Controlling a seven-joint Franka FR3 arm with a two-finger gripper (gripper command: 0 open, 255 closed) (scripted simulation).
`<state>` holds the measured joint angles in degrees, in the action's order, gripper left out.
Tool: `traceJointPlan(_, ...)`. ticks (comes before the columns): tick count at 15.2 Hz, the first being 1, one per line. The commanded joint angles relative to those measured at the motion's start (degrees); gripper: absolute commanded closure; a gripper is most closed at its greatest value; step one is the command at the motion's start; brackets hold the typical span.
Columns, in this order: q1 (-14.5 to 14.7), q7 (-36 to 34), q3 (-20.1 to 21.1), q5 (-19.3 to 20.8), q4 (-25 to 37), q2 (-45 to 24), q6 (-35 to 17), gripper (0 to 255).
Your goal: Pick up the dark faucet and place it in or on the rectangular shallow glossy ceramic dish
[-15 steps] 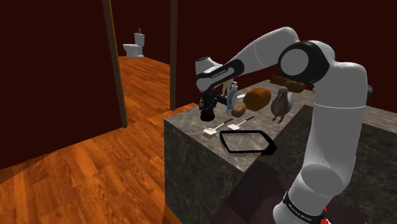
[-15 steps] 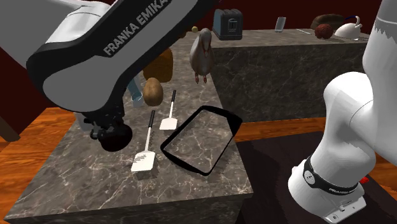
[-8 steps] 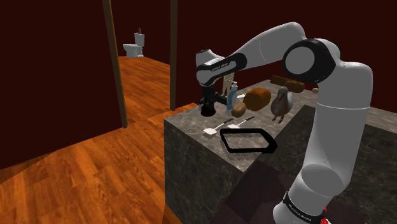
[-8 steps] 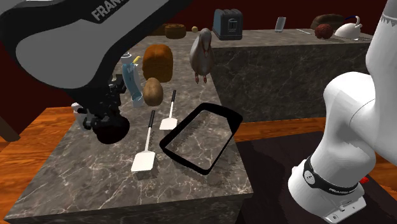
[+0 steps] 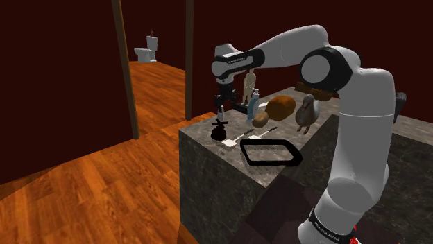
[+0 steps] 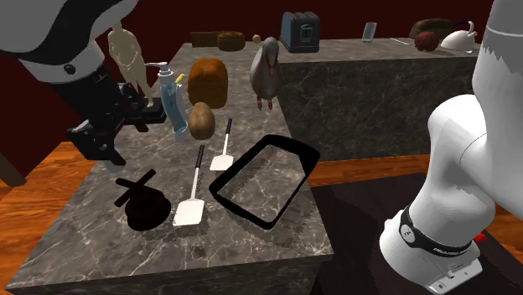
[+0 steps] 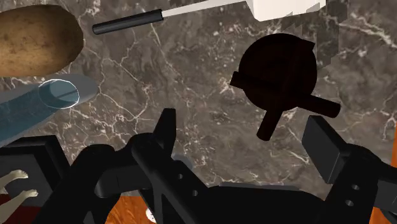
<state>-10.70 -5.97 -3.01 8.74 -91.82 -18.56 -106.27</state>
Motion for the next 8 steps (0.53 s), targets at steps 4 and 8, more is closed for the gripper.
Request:
traceJointPlan(4, -3.4, 5.6, 0.8, -7.1, 14.0, -6.8, 7.7, 0)
traceJointPlan(8, -3.5, 5.6, 0.8, -7.1, 10.7, -6.6, 4.6, 0)
